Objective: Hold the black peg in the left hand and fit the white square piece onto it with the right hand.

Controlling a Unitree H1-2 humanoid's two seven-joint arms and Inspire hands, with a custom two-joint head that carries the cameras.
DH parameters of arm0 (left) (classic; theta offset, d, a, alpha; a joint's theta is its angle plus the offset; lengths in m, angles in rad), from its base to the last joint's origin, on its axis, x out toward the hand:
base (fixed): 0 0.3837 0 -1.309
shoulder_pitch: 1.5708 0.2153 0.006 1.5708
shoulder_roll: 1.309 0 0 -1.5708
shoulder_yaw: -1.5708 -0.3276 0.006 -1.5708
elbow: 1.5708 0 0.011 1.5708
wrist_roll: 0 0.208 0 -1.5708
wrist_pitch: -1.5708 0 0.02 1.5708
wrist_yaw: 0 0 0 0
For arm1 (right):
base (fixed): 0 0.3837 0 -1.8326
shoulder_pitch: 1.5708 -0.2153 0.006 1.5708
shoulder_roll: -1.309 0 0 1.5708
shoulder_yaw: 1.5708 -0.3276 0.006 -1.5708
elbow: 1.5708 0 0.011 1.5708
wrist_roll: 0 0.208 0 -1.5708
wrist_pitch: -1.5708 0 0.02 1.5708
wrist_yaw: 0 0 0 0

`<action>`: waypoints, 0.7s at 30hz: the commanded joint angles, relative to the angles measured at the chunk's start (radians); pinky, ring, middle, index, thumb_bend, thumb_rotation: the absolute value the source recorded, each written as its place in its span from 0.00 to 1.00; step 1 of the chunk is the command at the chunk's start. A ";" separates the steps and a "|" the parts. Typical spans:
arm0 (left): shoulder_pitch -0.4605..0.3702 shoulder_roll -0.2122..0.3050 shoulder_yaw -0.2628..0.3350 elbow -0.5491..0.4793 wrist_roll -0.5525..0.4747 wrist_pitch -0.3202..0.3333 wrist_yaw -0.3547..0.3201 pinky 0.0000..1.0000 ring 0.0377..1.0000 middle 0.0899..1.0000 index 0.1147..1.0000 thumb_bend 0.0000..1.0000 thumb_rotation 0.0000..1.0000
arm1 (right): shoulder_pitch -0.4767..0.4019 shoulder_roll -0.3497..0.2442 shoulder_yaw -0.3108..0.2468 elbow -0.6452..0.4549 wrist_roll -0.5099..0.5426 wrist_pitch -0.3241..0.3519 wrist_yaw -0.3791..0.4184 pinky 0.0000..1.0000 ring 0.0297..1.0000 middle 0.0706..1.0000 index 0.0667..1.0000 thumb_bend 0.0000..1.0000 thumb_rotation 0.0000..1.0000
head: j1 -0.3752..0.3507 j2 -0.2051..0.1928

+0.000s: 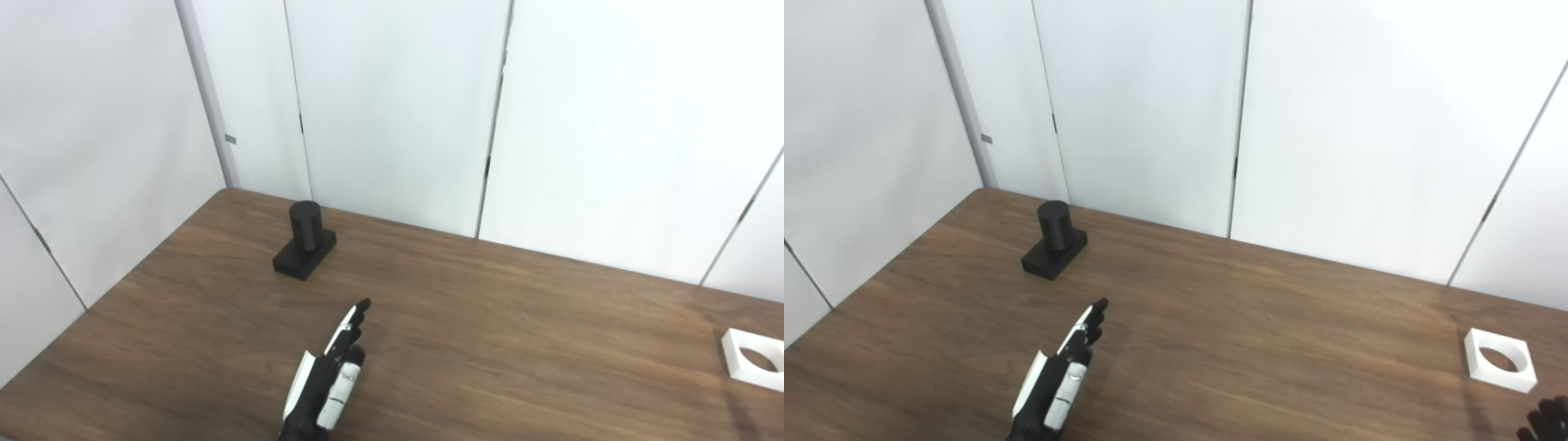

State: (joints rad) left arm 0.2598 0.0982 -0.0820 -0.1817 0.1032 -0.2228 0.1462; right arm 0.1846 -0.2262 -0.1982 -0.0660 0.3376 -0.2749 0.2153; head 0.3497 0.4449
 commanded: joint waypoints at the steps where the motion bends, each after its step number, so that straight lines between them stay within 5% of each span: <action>1: 0.025 -0.105 0.006 0.020 0.026 0.023 0.042 0.94 0.97 0.97 0.94 0.48 0.52 | 0.040 0.032 0.008 0.096 0.015 -0.008 0.006 1.00 1.00 1.00 1.00 0.73 0.99 | 0.005 -0.003; 4: 0.026 -0.116 0.011 -0.018 0.138 0.061 0.114 0.87 0.91 0.92 0.91 0.52 0.24 | 0.041 0.032 0.007 0.098 0.018 -0.012 0.009 1.00 1.00 1.00 1.00 0.73 0.98 | 0.010 -0.006; 7: 0.016 -0.110 0.009 -0.100 0.207 0.168 0.137 0.85 0.88 0.89 0.89 0.60 0.20 | 0.043 0.032 0.010 0.093 0.022 -0.001 0.011 1.00 1.00 1.00 1.00 0.72 0.98 | 0.014 -0.007; 13: -0.054 -0.069 0.038 -0.258 0.357 0.477 0.116 0.80 0.86 0.89 0.88 0.68 0.30 | 0.045 0.039 0.016 0.084 -0.001 0.003 0.000 1.00 1.00 1.00 1.00 0.73 0.98 | 0.002 -0.002; 21: -0.175 0.055 0.098 -0.246 0.483 0.640 0.071 0.88 0.94 0.94 0.90 0.79 0.41 | 0.041 0.053 0.017 0.089 -0.017 -0.006 -0.005 1.00 1.00 1.00 1.00 0.73 0.97 | -0.016 -0.001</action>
State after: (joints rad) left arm 0.1345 0.1206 0.0044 -0.4228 0.5484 0.4166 0.2195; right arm 0.1871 -0.2254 -0.2045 -0.0665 0.3174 -0.2759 0.2139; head 0.3329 0.4433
